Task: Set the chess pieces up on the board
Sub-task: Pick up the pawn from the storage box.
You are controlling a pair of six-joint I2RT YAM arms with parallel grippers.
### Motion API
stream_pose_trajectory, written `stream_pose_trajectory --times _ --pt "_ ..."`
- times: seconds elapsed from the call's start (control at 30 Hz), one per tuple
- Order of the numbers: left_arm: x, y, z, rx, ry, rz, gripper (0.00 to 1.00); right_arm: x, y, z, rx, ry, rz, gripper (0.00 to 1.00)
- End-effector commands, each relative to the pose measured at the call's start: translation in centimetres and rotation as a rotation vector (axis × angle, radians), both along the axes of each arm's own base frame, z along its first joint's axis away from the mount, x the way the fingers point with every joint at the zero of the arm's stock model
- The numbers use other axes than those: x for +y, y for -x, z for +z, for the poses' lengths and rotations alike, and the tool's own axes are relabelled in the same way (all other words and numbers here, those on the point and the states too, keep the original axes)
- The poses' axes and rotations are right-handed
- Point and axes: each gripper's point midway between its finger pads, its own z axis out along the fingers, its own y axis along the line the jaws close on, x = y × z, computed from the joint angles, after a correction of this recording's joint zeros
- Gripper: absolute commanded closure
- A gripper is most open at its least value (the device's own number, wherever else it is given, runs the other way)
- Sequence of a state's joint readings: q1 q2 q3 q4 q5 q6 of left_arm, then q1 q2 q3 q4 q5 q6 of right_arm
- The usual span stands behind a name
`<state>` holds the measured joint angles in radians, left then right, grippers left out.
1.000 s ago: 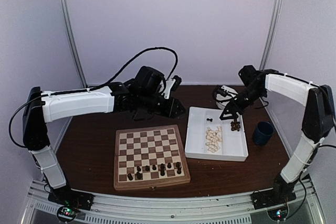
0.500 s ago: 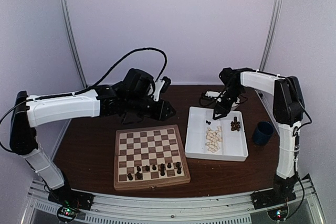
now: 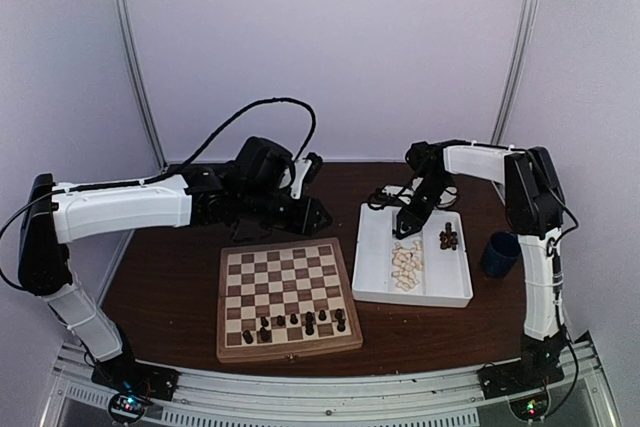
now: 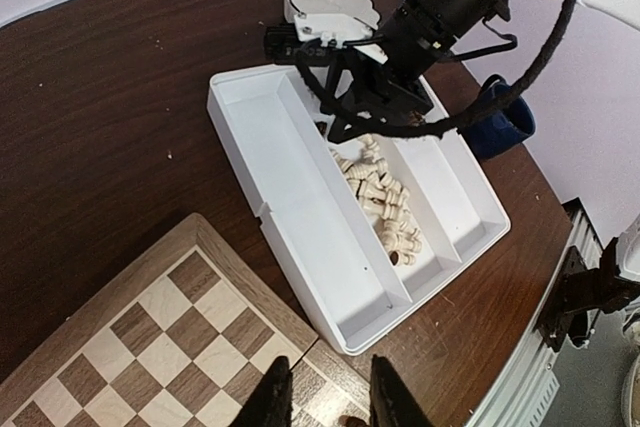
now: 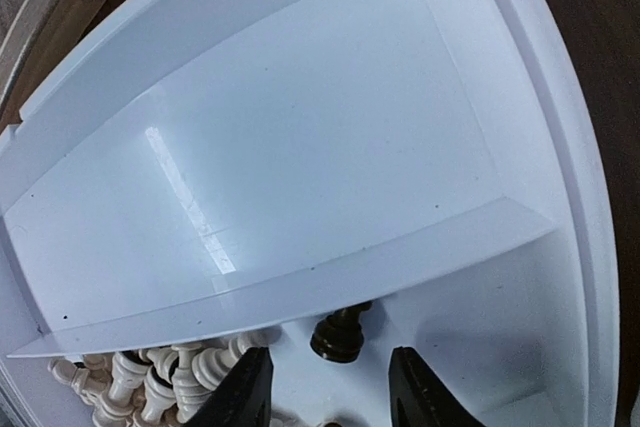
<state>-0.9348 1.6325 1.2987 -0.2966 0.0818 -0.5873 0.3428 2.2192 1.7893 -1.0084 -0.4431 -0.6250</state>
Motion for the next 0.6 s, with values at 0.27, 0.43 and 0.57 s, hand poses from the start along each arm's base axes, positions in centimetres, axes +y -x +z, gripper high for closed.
stream_pose_trajectory --times 0.27,0.43,0.57 --pt "-0.2 -0.5 1.4 -0.026 0.049 0.018 0.73 1.0 -0.9 -1.5 -0.033 0.023 -0.003 0.64" --pt "-0.4 -0.6 1.2 -0.02 0.048 0.017 0.73 0.8 -1.1 -2.1 -0.062 0.071 -0.001 0.74" --pt "-0.7 -0.7 1.4 -0.018 0.051 0.014 0.73 0.0 -0.4 -1.6 -0.074 0.098 -0.007 0.8"
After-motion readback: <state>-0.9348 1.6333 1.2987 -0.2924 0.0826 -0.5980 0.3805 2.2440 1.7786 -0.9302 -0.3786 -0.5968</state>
